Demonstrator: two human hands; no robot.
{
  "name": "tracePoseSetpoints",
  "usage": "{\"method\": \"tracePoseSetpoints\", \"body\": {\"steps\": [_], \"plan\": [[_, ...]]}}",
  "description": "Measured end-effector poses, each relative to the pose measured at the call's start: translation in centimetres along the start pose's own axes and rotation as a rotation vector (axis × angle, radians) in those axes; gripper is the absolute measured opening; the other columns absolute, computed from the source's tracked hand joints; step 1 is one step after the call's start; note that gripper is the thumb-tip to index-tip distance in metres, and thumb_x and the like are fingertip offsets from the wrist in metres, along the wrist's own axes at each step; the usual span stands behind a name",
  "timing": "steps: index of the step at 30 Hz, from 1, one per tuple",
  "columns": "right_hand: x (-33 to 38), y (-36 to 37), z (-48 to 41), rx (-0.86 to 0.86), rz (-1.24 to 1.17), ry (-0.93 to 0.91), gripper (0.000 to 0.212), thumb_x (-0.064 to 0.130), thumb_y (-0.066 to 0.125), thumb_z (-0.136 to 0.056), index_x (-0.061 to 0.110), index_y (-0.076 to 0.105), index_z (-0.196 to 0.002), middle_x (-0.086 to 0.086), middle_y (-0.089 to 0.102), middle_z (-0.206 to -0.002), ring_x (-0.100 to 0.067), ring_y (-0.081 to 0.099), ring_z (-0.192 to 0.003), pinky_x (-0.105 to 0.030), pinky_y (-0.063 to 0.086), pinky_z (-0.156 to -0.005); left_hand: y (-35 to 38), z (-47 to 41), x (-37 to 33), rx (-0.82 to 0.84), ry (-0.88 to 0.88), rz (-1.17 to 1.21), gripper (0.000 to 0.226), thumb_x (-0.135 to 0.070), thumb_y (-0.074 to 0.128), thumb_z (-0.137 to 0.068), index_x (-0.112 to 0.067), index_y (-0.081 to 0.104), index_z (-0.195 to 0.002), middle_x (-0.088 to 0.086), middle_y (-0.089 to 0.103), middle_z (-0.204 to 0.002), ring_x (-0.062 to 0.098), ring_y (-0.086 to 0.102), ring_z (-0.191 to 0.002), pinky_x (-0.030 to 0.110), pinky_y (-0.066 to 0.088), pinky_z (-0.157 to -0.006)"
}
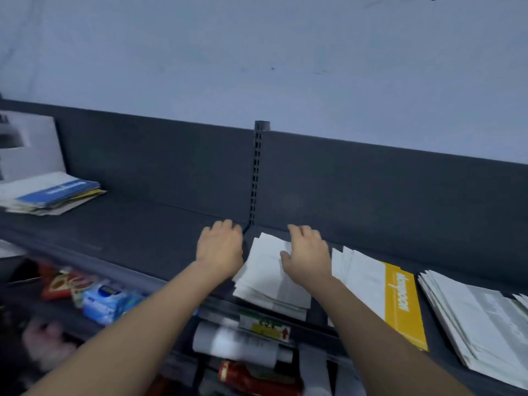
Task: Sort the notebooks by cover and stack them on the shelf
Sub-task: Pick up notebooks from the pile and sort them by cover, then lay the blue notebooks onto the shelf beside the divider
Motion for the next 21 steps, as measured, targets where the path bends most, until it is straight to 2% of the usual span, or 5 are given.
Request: {"method": "tracePoseSetpoints", "body": {"steps": [11, 16, 21], "plan": [[20.3, 4.6, -3.6, 0.031, -0.059, -0.356, 0.052, 0.032, 0.052, -0.094, 0.017, 0.035, -0.141, -0.004, 0.042, -0.137, -0.024, 0.037, -0.127, -0.035, 0.032, -0.103, -0.7, 3.8, 20.5, -0.03, -0.252, -0.15, 0.035, -0.034, 0.058, -0.086, -0.018, 0.05, -0.117, 0.002, 0.052, -0.121, 0.022, 0.048, -0.119, 0.035, 0.04, -0.091], [29.1, 6.6, -5.2, 0.027, -0.076, -0.427, 0.053, 0.032, 0.053, -0.093, 0.017, 0.036, -0.141, -0.004, 0.042, -0.137, -0.024, 0.038, -0.127, -0.035, 0.032, -0.103, -0.5, 5.1, 29.1, -0.015, -0.332, -0.167, 0.034, -0.03, 0.054, -0.089, -0.016, 0.049, -0.12, 0.003, 0.051, -0.124, 0.024, 0.047, -0.12, 0.036, 0.04, -0.092], [36.8, 9.0, -6.7, 0.045, -0.098, -0.454, 0.055, 0.034, 0.054, -0.093, 0.019, 0.036, -0.142, -0.004, 0.042, -0.138, -0.024, 0.037, -0.128, -0.035, 0.031, -0.104, -0.2, 6.0, 36.5, 0.006, -0.375, -0.177, 0.033, -0.017, 0.048, -0.086, -0.015, 0.049, -0.119, 0.005, 0.051, -0.122, 0.025, 0.046, -0.118, 0.036, 0.039, -0.091]]}}
Point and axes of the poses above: each hand's wrist, its own z-axis away from the middle knuckle, its own y-axis out of the palm, x = y × z, the point moved 6 cm from there along -z, towards the middle knuckle
